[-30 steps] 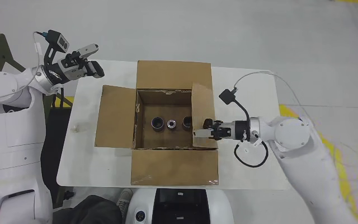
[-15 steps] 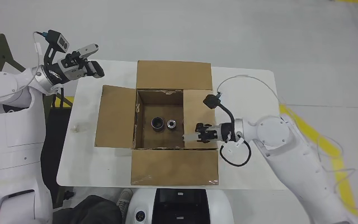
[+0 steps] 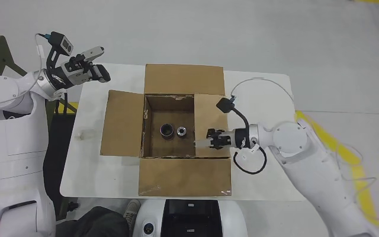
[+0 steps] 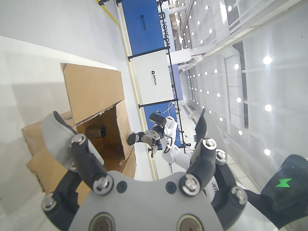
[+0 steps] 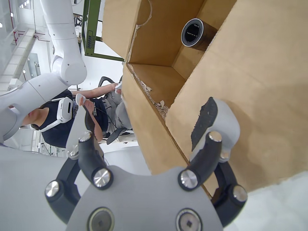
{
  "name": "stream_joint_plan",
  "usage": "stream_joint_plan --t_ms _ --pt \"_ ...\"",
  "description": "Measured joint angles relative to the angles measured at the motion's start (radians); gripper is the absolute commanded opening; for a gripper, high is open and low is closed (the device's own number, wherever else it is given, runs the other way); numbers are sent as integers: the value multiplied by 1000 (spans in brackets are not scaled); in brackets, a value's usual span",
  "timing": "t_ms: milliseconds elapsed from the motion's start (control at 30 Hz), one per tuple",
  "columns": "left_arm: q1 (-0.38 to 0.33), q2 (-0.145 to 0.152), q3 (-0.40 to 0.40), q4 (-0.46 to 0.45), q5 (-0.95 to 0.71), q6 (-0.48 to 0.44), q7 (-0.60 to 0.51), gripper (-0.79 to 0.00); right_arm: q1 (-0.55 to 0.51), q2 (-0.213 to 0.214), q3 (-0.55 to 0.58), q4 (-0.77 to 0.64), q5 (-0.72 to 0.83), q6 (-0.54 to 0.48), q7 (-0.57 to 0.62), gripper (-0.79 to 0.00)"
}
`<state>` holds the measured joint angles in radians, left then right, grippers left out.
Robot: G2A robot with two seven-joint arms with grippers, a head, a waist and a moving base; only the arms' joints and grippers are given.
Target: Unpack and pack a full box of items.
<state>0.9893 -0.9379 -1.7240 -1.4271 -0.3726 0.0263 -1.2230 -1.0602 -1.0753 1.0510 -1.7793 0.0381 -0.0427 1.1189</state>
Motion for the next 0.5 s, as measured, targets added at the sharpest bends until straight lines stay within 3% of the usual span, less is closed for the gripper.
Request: stream_joint_plan --t_ms 500 --pt "0 0 0 0 0 0 0 0 -134 52 317 40 168 -34 -3 0"
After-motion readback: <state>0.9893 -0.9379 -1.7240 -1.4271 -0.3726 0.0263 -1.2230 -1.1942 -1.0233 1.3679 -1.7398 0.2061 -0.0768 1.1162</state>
